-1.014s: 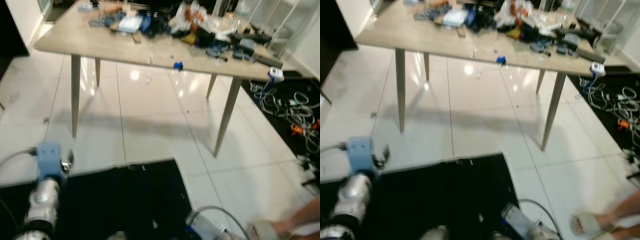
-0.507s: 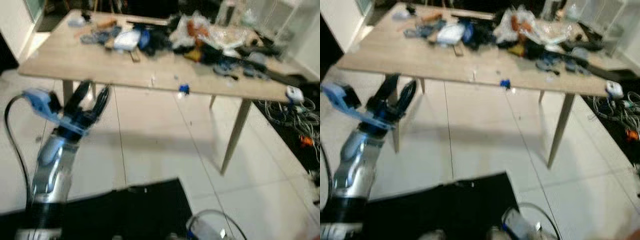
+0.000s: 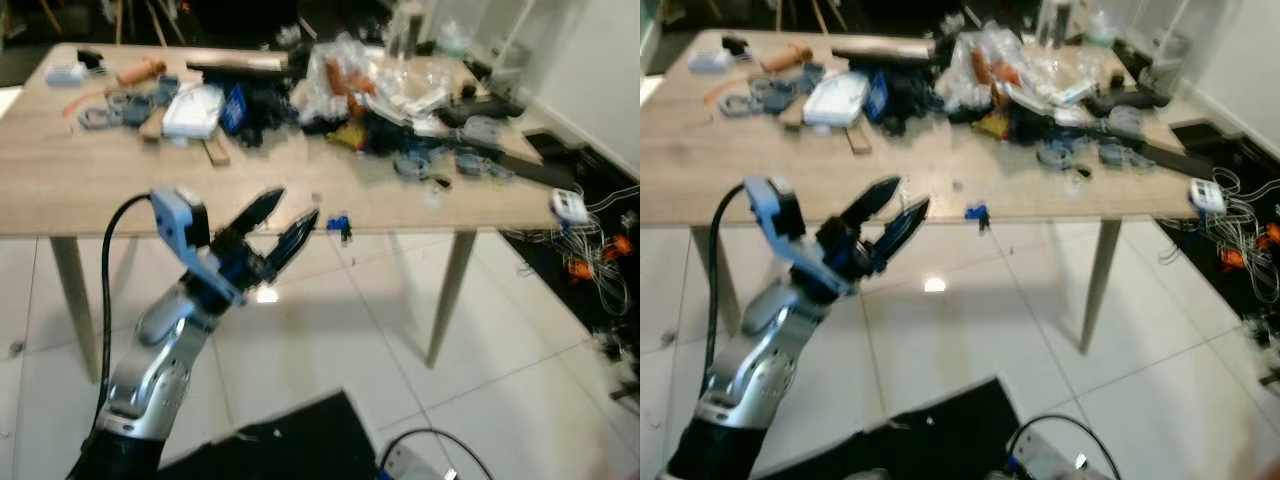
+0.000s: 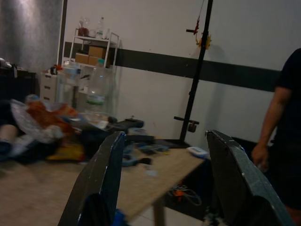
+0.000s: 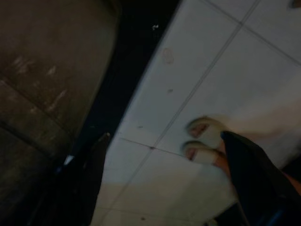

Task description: Picking trash to rubbish bin

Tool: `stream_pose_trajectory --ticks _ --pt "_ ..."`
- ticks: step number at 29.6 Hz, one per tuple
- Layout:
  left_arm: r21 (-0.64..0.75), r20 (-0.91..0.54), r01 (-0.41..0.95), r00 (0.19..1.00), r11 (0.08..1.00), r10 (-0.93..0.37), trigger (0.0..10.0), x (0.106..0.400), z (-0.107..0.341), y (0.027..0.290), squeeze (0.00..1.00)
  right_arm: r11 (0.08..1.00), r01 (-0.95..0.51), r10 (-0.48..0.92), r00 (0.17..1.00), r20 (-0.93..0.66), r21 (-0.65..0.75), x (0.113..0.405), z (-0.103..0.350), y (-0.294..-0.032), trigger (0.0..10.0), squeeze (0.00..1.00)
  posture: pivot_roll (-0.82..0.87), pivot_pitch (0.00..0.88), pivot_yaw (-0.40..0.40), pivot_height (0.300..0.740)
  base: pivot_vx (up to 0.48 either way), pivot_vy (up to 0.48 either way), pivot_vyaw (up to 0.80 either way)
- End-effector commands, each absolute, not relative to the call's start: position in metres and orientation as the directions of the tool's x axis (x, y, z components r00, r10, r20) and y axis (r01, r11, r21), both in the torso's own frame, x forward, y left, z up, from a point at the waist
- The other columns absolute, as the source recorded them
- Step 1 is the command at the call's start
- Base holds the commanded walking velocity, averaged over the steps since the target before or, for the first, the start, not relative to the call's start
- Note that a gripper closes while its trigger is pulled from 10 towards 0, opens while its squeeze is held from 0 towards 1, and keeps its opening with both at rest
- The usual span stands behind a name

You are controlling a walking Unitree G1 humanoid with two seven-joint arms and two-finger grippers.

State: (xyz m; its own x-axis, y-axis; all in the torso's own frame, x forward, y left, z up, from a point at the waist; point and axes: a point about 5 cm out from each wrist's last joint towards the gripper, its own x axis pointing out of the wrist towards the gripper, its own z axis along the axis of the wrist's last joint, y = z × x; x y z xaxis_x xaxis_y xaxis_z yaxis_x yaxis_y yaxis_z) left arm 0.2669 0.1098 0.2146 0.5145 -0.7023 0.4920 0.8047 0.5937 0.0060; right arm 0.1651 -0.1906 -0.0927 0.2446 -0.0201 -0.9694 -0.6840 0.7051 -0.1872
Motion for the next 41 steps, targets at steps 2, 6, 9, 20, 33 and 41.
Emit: stream_pose_trajectory --ticks 2,6,9,20,33,41 --pt "0.002 0.451 0.81 0.523 0.586 -0.724 10.0 0.266 0.208 0.106 0.0 0.708 -0.692 0.035 0.237 -0.971 -0.143 0.162 -0.096 -0.175 10.0 0.0 0.08 0.113 -0.023 0.74 0.48 0.0 0.0" --pt "0.014 0.426 0.811 0.524 0.584 -0.737 10.0 0.266 0.205 0.103 0.0 0.708 -0.692 0.035 0.238 -0.971 -0.144 0.161 -0.096 -0.174 10.0 0.0 0.08 0.109 -0.021 0.74 0.48 0.0 0.0" --pt "0.016 0.404 0.816 0.524 0.578 -0.75 10.0 0.266 0.202 0.101 0.0 0.708 -0.691 0.035 0.238 -0.971 -0.144 0.161 -0.096 -0.174 10.0 0.0 0.08 0.109 -0.019 0.74 0.48 0.0 0.0" --pt "0.084 0.267 0.641 0.723 0.763 -0.637 10.0 0.29 0.191 0.105 0.0 0.714 -0.686 0.034 0.233 -0.972 -0.14 0.16 -0.096 -0.175 10.0 0.0 0.08 0.119 -0.016 0.74 0.34 0.0 0.0" --pt "0.223 0.129 0.215 0.96 0.951 -0.247 10.0 0.325 0.174 0.136 0.0 0.716 -0.683 0.032 0.237 -0.971 -0.143 0.161 -0.096 -0.175 10.0 0.0 0.07 0.122 -0.013 0.74 0.0 0.0 0.0" --pt "0.467 0.054 -0.003 0.998 0.884 -0.025 10.0 0.333 0.158 0.175 0.0 0.72 -0.678 0.028 0.24 -0.97 -0.147 0.161 -0.096 -0.175 10.0 0.0 0.07 0.122 -0.013 0.74 0.0 0.0 0.0"
